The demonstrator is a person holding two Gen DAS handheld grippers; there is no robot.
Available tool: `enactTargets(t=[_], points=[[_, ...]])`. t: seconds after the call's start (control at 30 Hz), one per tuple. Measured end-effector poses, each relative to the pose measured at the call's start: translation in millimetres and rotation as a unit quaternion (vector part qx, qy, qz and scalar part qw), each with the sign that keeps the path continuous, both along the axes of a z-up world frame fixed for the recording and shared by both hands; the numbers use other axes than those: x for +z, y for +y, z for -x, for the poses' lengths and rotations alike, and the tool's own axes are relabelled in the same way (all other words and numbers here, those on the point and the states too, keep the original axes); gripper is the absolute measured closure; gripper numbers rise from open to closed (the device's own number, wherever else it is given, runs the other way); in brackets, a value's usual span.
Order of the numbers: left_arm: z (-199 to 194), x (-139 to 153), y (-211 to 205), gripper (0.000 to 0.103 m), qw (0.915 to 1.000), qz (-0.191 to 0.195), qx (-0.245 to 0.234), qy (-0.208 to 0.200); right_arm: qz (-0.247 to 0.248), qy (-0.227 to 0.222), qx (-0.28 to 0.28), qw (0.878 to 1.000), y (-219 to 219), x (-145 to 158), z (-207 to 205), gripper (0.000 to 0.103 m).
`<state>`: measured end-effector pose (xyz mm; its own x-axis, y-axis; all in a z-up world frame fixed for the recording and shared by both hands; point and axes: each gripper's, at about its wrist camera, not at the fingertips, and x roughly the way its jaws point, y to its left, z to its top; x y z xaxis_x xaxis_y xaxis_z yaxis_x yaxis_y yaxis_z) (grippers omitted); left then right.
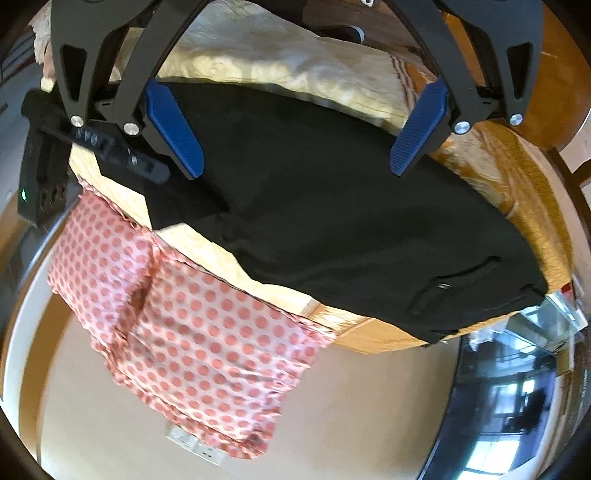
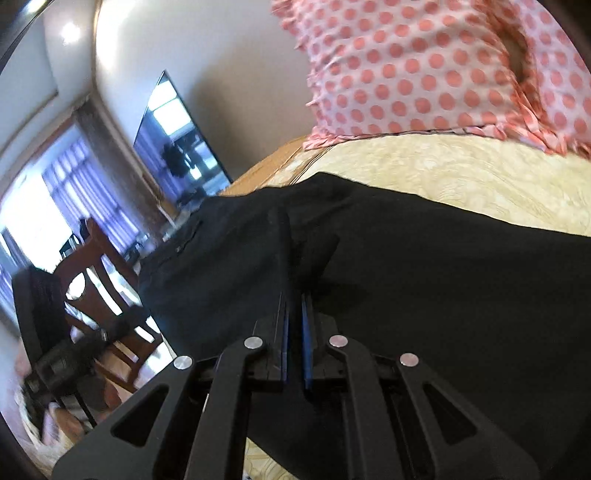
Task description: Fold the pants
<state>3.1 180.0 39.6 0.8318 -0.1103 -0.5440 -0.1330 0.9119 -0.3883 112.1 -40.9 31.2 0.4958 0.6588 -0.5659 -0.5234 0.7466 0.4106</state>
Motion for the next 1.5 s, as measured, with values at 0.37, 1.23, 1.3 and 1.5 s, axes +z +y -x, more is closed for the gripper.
enactTargets(t=[0.37,1.23,1.3,1.5], points=[[12,-1,60,0.002,0.9947,0.046,0.092,0.002,0.075,-0.044,0.025,0.996,35,-22,27,0.096],[-27,-20,193,0.002,0.9605,0.213,0.163,0.073,-0.003,-0.008,0.071,0.997,28,-22,28,0.034],[-33,-21,196,0.002,0.9605,0.208,0.166,0.083,-0.013,-0.008,0.072,0.997,27,-20,30,0.034],[-44,-27,201,0.002,0.9565,0.233,0.158,0.076,-0.027,-0.009,0.081,0.996,25,-19,37,0.031]])
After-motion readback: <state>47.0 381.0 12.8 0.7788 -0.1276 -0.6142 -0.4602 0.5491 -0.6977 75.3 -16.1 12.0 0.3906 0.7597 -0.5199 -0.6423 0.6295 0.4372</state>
